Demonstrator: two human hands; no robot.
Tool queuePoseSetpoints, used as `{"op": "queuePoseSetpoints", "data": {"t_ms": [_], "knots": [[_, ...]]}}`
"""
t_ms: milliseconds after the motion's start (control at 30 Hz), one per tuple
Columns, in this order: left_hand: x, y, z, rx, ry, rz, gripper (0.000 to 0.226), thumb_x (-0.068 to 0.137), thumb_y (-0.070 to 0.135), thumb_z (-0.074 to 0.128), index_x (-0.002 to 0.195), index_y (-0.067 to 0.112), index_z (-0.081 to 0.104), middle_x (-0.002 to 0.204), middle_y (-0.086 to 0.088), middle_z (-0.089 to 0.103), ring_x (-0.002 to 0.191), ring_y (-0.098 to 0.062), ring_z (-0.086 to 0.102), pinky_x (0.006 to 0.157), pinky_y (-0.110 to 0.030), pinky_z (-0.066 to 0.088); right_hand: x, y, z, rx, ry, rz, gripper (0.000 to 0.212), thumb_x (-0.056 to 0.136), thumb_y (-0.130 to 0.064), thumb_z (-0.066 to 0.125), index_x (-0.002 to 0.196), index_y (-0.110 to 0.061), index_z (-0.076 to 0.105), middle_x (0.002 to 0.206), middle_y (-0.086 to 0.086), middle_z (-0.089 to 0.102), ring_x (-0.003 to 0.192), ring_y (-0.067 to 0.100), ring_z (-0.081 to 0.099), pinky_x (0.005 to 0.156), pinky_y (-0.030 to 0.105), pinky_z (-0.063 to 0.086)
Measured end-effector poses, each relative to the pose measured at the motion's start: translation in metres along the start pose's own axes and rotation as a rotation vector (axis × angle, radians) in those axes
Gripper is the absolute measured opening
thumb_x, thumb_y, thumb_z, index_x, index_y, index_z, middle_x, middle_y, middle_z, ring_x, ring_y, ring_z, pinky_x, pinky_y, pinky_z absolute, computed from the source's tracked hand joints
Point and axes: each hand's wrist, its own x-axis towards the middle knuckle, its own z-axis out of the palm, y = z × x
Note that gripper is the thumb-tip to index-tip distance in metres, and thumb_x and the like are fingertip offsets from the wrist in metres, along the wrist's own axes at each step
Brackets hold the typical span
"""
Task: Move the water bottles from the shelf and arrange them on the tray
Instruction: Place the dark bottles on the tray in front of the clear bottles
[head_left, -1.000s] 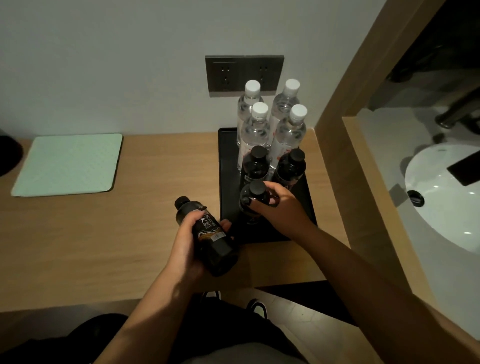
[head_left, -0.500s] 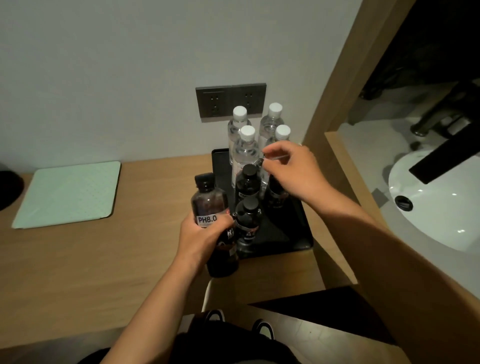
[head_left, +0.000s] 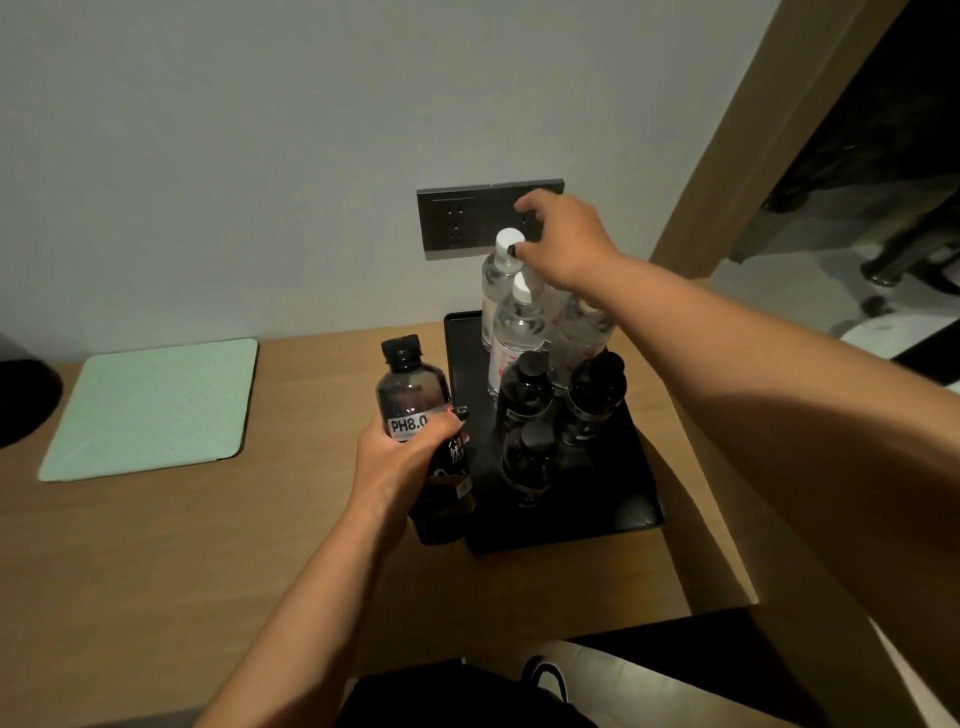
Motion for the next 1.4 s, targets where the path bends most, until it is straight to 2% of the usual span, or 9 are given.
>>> {"op": "queuePoseSetpoints", "data": {"t_ms": [100,233,433,733,833,933,1033,1167,1400], "knots": [[0.013,0.006,-0.003,0.003,-0.043,0.027,0.020,0.077,0.018,0.074,0.091,0.014,0.060,0.064,0.005,0.070,0.062,-0.012,0.068,0.061,-0.028,0.057,0.018,-0.002,0.011,-0.106,-0.114,-0.006,0.056,0.088,-0.012,0.063,0.140,-0.013,0.045,0.143,0.010,0.048,0.132,0.028,0.044,0.107,0.033,0.035],[0.030,0.012,-0.003,0.037,-0.052,0.033,0.040,0.067,0.028,0.074,0.101,0.011,0.061,0.085,-0.009,0.070,0.077,-0.026,0.070,0.069,-0.036,0.060,0.033,-0.004,0.020,-0.175,-0.191,0.005,0.041,0.085,-0.010,0.066,0.126,-0.010,0.058,0.127,0.015,0.059,0.116,0.032,0.055,0.093,0.036,0.045],[0.048,0.019,0.003,0.025,-0.014,0.014,0.019,0.079,0.014,0.070,0.095,0.015,0.060,0.081,-0.007,0.071,0.065,-0.015,0.071,0.054,-0.026,0.056,0.049,0.001,0.031,-0.176,-0.123,-0.008,0.038,0.086,-0.009,0.063,0.123,-0.012,0.057,0.124,0.015,0.060,0.113,0.032,0.056,0.084,0.032,0.042],[0.059,0.019,0.002,0.031,-0.016,0.010,0.016,0.080,0.015,0.070,0.092,0.018,0.060,0.078,-0.003,0.071,0.068,-0.015,0.070,0.052,-0.022,0.053,0.053,-0.002,0.011,-0.091,-0.158,-0.041,0.054,0.081,-0.024,0.072,0.131,-0.014,0.053,0.128,0.012,0.060,0.117,0.027,0.055,0.096,0.033,0.042],[0.062,0.020,0.002,0.026,-0.024,0.010,0.017,0.081,0.016,0.070,0.094,0.018,0.060,0.085,-0.008,0.071,0.076,-0.022,0.071,0.059,-0.028,0.055,0.047,0.012,-0.023,-0.069,-0.027,0.019,0.057,0.083,-0.027,0.071,0.135,-0.018,0.049,0.132,0.012,0.057,0.121,0.028,0.053,0.099,0.033,0.040],[0.066,0.021,0.005,0.000,-0.037,0.013,0.019,0.080,0.015,0.071,0.097,0.014,0.061,0.089,-0.014,0.072,0.080,-0.028,0.071,0.066,-0.034,0.058,0.038,0.037,-0.037,-0.204,-0.139,0.168,0.067,0.080,-0.027,0.074,0.139,-0.016,0.045,0.142,0.011,0.049,0.129,0.031,0.045,0.103,0.036,0.037],[0.067,0.018,0.009,-0.002,-0.045,0.012,0.024,0.080,0.018,0.072,0.101,0.010,0.061,0.090,-0.015,0.073,0.083,-0.032,0.072,0.070,-0.040,0.060,0.030,0.056,-0.020,-0.086,-0.212,0.301,0.059,0.078,-0.019,0.076,0.131,-0.012,0.052,0.133,0.014,0.056,0.120,0.031,0.053,0.095,0.033,0.041],[0.068,0.014,0.014,0.011,-0.079,0.010,0.023,0.082,0.016,0.070,0.103,0.011,0.061,0.093,-0.016,0.073,0.086,-0.034,0.071,0.077,-0.049,0.059,0.035,0.062,-0.010,0.059,-0.102,0.321,0.044,0.077,-0.015,0.076,0.118,-0.011,0.061,0.121,0.013,0.063,0.112,0.030,0.057,0.088,0.032,0.043],[0.069,0.000,0.015,0.039,-0.084,-0.019,0.019,0.083,0.013,0.067,0.102,0.011,0.063,0.093,-0.014,0.073,0.086,-0.031,0.072,0.079,-0.049,0.058,0.051,0.064,-0.005,0.028,-0.039,0.285,0.042,0.076,-0.016,0.077,0.115,-0.010,0.062,0.118,0.014,0.064,0.109,0.030,0.058,0.081,0.027,0.040]]}}
